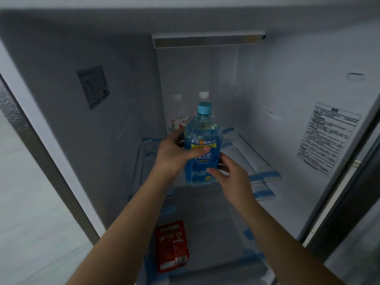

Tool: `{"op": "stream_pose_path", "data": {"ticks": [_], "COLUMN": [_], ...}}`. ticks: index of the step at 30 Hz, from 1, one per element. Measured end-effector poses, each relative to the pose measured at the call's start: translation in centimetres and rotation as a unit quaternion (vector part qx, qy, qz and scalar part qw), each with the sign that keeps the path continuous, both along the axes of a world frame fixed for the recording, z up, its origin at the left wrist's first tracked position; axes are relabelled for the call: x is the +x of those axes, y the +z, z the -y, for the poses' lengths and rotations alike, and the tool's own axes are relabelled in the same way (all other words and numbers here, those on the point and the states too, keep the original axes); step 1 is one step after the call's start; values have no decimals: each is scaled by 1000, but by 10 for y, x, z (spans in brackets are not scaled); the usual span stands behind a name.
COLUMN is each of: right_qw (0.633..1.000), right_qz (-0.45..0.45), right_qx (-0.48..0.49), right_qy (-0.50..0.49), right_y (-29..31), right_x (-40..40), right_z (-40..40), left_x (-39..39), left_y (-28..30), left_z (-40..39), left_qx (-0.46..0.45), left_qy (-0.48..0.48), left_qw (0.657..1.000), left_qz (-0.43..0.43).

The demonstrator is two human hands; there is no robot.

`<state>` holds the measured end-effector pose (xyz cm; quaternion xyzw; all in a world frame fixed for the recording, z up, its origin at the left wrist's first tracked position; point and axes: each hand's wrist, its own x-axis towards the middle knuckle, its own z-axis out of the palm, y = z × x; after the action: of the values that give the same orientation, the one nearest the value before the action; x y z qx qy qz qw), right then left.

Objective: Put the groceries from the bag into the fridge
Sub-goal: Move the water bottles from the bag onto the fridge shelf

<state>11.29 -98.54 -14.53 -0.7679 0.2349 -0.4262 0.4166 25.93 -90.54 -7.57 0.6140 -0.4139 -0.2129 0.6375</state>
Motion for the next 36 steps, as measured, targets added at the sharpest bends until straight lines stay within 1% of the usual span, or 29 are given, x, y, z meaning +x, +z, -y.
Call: {"op": "stream_pose_path", "data": {"ticks": [4, 11, 20, 26, 30, 36], "right_qw": [1000, 1000, 999, 999, 998, 996], "right_qz": [-8, -29, -30, -27, -44, -56], "right_qx": [-1, -1, -4, -12, -22, -38], "right_qy": [-4, -4, -14, -19, -30, -51], "right_y": [-5, -10, -14, -16, -16, -19], "right_x": [9, 22, 36, 44, 47, 51], "right_z": [14, 34, 48, 51, 53, 51], "left_x": [8, 21, 32, 33, 38, 41], "left_y": [-7, -15, -28, -34, -39, -41], "left_z": [14, 32, 46, 52, 52, 53], "left_qx": [8, 9, -4, 2, 17, 29], "left_qy": [17, 55, 70, 96, 130, 123], "left_qw": [1000, 998, 997, 995, 986, 983], "left_qz": [-16, -19, -21, 20, 101, 137]}}
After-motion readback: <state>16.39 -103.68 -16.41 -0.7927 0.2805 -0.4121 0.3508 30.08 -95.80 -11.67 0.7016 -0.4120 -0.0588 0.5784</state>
